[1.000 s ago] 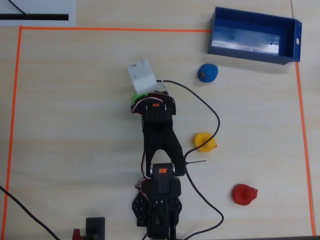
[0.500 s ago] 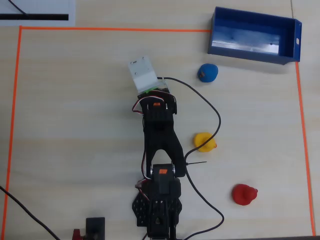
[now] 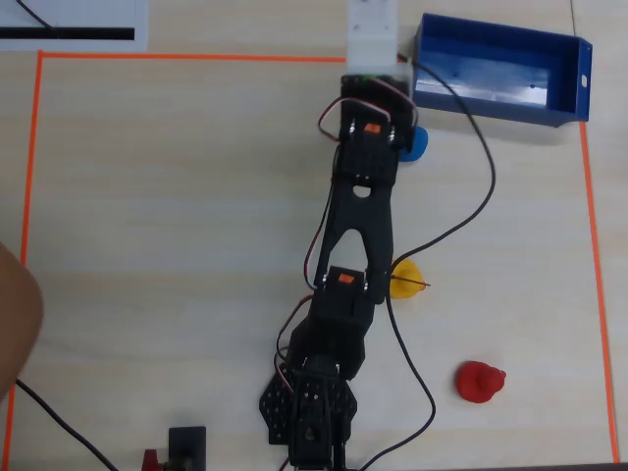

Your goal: Grasp green duck and put it into box.

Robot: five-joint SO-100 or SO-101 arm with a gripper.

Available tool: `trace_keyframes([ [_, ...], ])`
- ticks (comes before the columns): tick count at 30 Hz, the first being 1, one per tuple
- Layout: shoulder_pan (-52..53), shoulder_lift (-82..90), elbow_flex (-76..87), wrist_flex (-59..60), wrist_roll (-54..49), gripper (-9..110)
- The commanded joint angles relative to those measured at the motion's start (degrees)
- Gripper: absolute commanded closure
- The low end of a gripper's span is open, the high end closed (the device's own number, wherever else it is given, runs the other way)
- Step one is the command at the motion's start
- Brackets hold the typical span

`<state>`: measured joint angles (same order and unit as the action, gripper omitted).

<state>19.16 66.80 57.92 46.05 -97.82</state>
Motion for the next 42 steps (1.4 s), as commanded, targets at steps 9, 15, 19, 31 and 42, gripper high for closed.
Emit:
trace_keyframes([
  [9, 14.24, -30.41, -45.53, -17.05, 10.72, 101],
  [15, 13.71, -42.01, -51.33, -29.79, 18.19, 101],
  [19, 12.39, -44.65, -51.42, -31.64, 19.69, 101],
  [31, 11.43, -44.56, -47.9, -14.94, 5.98, 80],
  [42, 12.92, -41.75, -50.27, -9.93, 8.79, 63],
])
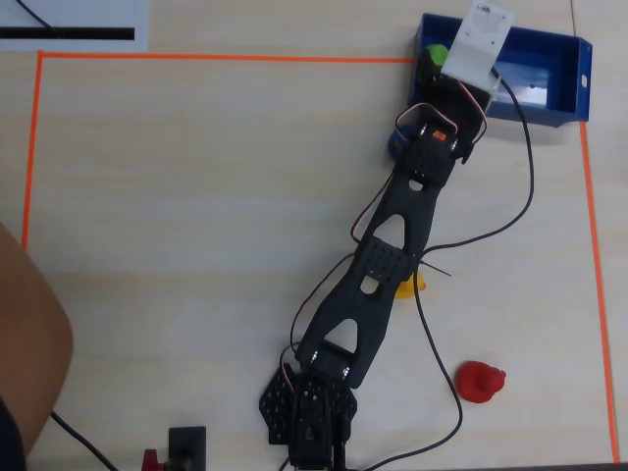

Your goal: Grasp green duck and put it into box.

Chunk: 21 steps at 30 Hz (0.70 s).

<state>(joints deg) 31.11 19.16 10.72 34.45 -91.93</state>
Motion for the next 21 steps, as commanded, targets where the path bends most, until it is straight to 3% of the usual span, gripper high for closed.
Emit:
trace_keyframes([
  [1, 0.97, 7.21, -3.6, 2.29, 6.42, 64],
  [6, 1.67, 25.49, -0.7, 10.55, 40.25, 62],
  [9, -0.97, 44.03, 14.5, 17.75, 46.67, 59],
  [15, -12.39, 84.2, 69.79, 32.87, 2.64, 62],
  [21, -15.38, 113.2, 110.57, 33.22, -10.9, 63],
])
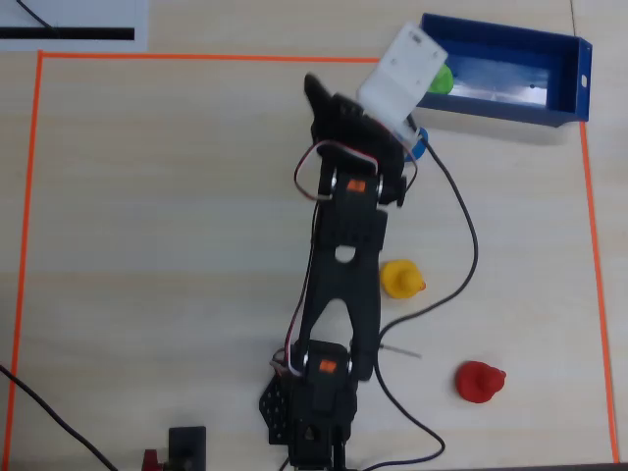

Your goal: Grasp green duck and put it into box.

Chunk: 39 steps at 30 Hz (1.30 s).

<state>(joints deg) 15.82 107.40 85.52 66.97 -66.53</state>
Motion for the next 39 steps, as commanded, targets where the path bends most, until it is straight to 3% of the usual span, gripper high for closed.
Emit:
trace_keyframes([
  [1, -0.44, 28.92, 40.61, 0.7, -36.56, 63],
  [11, -11.34, 59.06, 77.08, 1.41, -34.98, 62],
  [18, -15.82, 68.82, 89.74, 2.29, -34.98, 64],
  [39, -16.96, 82.27, 92.72, 9.84, -27.6, 64],
])
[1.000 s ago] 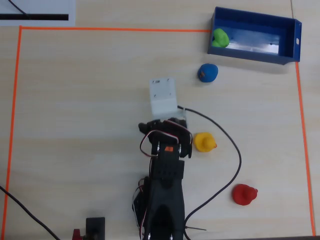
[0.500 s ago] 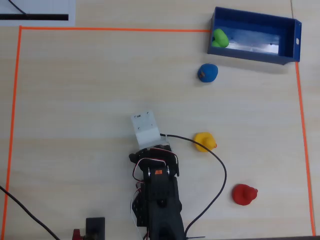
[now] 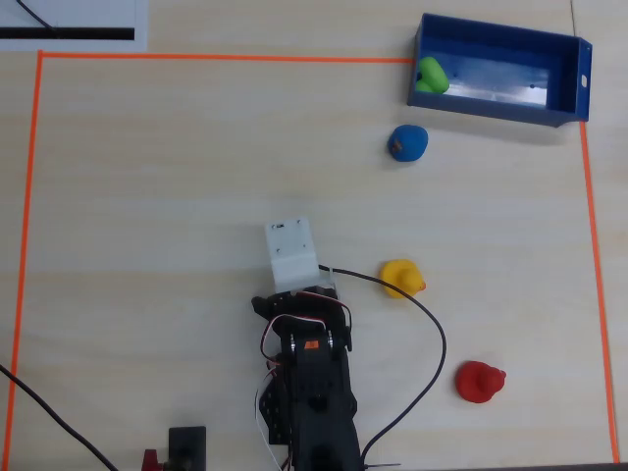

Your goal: Grasp green duck and put it into box.

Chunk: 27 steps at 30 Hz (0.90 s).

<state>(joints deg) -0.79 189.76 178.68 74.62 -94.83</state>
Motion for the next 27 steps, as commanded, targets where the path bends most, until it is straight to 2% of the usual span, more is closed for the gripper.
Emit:
trace_keyframes([
  [1, -0.35, -0.09, -0.44, 2.2, 0.79, 65],
  [27, 0.7, 0.0, -0.44, 2.37, 1.32, 67],
])
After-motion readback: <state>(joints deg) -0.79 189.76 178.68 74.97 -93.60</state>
